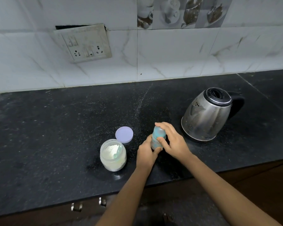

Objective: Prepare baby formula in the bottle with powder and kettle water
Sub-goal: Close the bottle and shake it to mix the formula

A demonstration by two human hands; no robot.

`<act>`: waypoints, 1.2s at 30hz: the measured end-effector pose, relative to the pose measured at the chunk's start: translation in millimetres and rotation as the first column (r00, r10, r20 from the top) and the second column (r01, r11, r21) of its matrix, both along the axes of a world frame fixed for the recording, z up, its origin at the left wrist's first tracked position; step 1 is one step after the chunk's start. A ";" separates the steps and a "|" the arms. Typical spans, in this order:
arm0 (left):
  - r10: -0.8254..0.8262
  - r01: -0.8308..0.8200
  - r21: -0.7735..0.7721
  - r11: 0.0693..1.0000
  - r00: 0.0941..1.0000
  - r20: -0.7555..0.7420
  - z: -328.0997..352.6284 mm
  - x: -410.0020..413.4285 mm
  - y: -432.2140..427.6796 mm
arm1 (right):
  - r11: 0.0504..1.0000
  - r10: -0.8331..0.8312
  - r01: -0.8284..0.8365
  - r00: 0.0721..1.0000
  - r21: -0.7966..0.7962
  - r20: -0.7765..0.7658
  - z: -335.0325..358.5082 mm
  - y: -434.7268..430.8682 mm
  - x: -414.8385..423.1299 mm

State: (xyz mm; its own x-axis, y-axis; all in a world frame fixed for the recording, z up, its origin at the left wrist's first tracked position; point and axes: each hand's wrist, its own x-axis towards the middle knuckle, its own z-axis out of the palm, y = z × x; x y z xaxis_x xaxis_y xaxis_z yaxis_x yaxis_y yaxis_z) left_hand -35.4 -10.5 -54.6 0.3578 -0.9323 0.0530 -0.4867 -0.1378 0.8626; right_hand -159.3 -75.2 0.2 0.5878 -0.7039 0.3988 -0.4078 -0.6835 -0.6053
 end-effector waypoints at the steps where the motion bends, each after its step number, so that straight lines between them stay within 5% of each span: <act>1: 0.006 -0.006 -0.012 1.000 1.000 0.007 -1.2 -0.5 -0.1 | 1.000 -0.023 0.023 1.000 -0.020 0.010 -4.0 0.6 2.0; 7: 0.049 -0.045 -0.079 0.996 0.998 0.048 -3.3 -3.6 -0.3 | 0.985 -0.151 0.161 0.980 -0.070 0.126 -29.8 9.4 20.7; 13: 0.037 -0.033 -0.104 0.994 0.999 0.037 -6.9 -5.2 1.0 | 0.991 -0.120 0.127 0.980 -0.033 0.161 -27.1 10.4 19.9; 19: 0.031 -0.028 -0.097 0.995 0.999 0.032 -3.4 -8.2 2.5 | 0.992 -0.114 0.117 0.991 -0.039 0.065 -12.4 4.3 7.0; 23: 0.086 -0.085 -0.050 0.995 0.996 0.019 -0.8 -12.5 2.4 | 0.953 -0.263 0.254 0.964 -0.165 -0.036 -9.8 3.1 17.8; 27: 0.103 -0.103 -0.006 0.995 0.994 0.046 1.7 -12.9 2.4 | 0.918 -0.373 0.377 0.926 -0.125 0.051 -15.7 6.7 29.6; 32: 0.065 -0.070 -0.001 0.998 0.926 0.373 -7.8 -2.7 12.2 | 0.986 -0.088 0.064 0.985 0.156 0.152 -26.0 2.8 16.2; 36: 0.068 -0.080 0.002 0.997 0.853 0.518 -28.7 4.7 23.8 | 0.969 0.084 -0.124 0.978 0.215 0.189 -23.8 -15.8 4.0</act>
